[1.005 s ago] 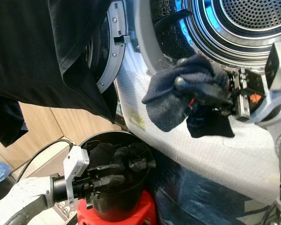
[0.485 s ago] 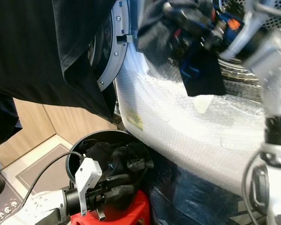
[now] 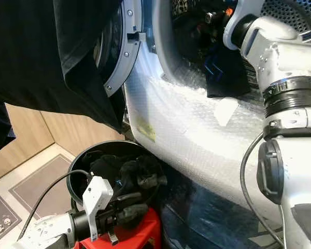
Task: Clothes washing
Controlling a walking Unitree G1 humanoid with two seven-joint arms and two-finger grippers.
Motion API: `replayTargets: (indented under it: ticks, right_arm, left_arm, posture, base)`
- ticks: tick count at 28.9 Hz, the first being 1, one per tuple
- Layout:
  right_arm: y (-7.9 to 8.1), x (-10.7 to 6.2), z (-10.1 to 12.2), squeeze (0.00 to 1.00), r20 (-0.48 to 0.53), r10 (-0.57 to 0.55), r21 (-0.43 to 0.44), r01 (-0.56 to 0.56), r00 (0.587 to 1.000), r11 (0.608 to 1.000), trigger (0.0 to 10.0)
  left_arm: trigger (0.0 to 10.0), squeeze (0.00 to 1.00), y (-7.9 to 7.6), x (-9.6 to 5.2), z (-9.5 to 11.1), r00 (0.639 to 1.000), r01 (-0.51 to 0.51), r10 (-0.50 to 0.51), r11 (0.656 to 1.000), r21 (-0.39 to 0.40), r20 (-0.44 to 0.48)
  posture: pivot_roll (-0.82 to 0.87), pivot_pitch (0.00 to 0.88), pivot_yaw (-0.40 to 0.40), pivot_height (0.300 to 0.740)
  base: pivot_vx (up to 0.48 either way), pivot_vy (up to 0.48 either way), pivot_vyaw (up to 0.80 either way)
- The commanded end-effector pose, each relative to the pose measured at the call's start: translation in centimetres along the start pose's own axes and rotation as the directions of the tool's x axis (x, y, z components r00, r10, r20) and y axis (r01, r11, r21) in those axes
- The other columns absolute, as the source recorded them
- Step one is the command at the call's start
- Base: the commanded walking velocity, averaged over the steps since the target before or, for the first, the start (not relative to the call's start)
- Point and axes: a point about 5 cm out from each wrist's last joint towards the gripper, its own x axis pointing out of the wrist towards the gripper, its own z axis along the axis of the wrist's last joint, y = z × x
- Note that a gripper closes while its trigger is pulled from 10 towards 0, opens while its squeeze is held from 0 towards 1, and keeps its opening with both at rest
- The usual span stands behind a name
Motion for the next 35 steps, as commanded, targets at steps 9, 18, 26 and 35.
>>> replayTargets:
  ticks: [9,18,26,35]
  right_arm:
    - [-4.8,-1.4,0.6,0.0,0.034,-0.483,0.107,0.477,0.875,0.872,10.0]
    - [-6.4,-2.8,3.7,0.0,0.193,-0.594,0.319,0.523,0.781,0.791,10.0]
    - [-4.1,-1.4,3.4,0.0,0.179,-0.504,0.267,0.452,0.845,0.851,10.0]
    - [-2.5,-0.3,1.6,0.0,0.135,-0.44,0.194,0.412,0.887,0.89,10.0]
  left_arm:
    - [10.0,0.0,-0.5,0.0,0.6,1.0,0.0,0.0,1.0,-0.002,0.022]
    - [10.0,0.0,-0.3,0.4,0.8,0.999,-0.003,0.003,1.0,-0.009,0.04]
    - [10.0,0.0,-0.5,0.6,1.0,0.999,-0.005,0.006,1.0,-0.016,0.054]
    - [10.0,0.0,-1.8,0.4,0.8,0.998,0.001,0.002,0.999,-0.049,0.058]
  posture:
    - [0.03,0.045,-0.076,0.74]
    - [0.02,0.04,-0.074,0.74]
    - [0.02,0.048,-0.083,0.74]
    - [0.03,0.085,-0.098,0.74]
  base:
    - [0.0,0.0,0.0]
    - [0.0,0.0,0.0]
    - [0.0,0.0,0.0]
    - [0.0,0.0,0.0]
